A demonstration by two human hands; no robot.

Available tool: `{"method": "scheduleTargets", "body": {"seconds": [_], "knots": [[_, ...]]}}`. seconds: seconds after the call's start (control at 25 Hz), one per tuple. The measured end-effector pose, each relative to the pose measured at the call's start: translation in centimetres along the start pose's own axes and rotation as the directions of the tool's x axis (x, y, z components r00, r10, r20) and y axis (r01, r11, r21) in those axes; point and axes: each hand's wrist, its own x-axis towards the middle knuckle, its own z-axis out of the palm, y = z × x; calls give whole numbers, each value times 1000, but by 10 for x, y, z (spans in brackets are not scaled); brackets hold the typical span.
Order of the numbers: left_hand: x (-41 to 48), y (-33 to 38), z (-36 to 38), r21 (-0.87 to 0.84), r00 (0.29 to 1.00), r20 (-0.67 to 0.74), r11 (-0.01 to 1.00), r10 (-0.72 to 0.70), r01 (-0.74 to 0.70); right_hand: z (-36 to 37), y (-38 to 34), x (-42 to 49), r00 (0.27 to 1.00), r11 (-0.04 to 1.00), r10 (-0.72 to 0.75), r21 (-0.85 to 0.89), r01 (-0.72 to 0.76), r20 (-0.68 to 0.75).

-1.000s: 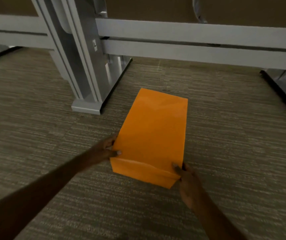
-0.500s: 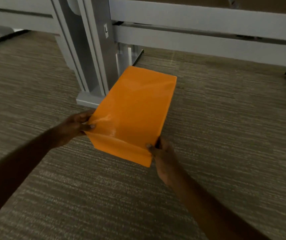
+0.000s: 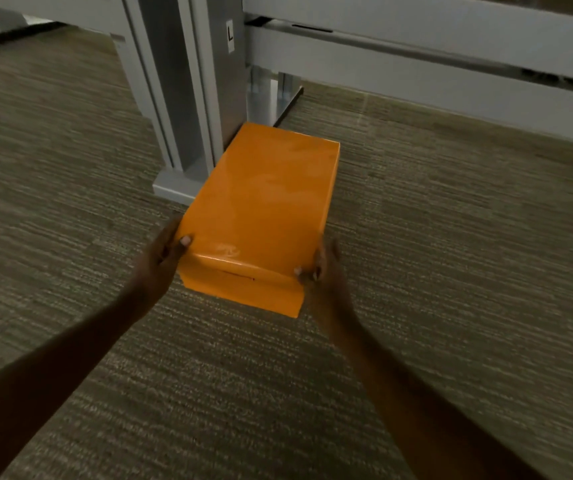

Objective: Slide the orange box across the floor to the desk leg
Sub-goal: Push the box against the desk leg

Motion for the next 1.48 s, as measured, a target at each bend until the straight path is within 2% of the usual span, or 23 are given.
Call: {"method": "scheduleTargets", "body": {"seconds": [0.08,0.12,0.24,0.4,0.52,0.56,0.64,0.72,0.76,0.88,0.96,1.04,1.08,1.12,1.2,1.24,1.28,1.36,1.44,1.48], "knots": [[-9,-4,8,-22,999,-48,1000,12,-13,14,-5,-15,962,908,-273,-325,264,17],[-15,-6,11,-55,998,-57,998,12,-15,20,-4,-22,944,851,-324,-415,321,65],[-22,-13,17,-34,998,-57,999,10,-12,23,8,-23,940,727,-298,-600,335,164],[-11,-19,12,266,997,-1,961,79,-76,10,20,-22,899,536,-352,-730,423,262],[-17,-18,13,590,981,-10,793,191,-149,16,15,-25,917,533,-318,-754,383,241],[-23,-20,17,661,965,30,719,261,-215,17,13,-24,921,539,-305,-753,377,243],[-31,-23,25,713,895,208,566,394,-414,16,14,-25,924,542,-291,-754,372,246],[-24,-35,29,746,835,322,424,447,-514,17,15,-25,920,538,-306,-752,381,247],[-12,-44,27,758,822,338,386,458,-526,19,14,-24,917,538,-304,-748,390,260],[35,-56,15,772,862,269,438,430,-459,31,5,-8,922,526,-276,-760,382,273],[57,-57,15,796,859,237,416,453,-439,38,-3,1,936,547,-242,-762,348,254],[94,-94,11,843,842,249,320,480,-432,42,-5,7,935,528,-244,-773,352,259],[115,-122,4,886,821,273,202,501,-418,43,-5,9,932,507,-245,-784,358,268],[146,-163,-8,890,817,310,153,486,-429,42,-4,13,931,480,-247,-800,360,270],[180,-199,-12,853,823,343,217,452,-475,40,0,22,932,459,-238,-814,357,274],[172,-193,-6,824,837,404,250,368,-508,39,1,26,932,468,-226,-808,359,284],[154,-170,3,817,844,382,289,377,-499,39,0,28,930,469,-220,-804,366,295],[108,-109,16,836,825,266,307,499,-455,38,-1,30,923,487,-215,-785,384,319],[90,-77,22,792,775,267,328,573,-515,37,-2,30,921,527,-212,-756,388,326],[85,-70,22,773,782,285,349,555,-529,36,-3,29,922,535,-220,-752,387,318]]}}
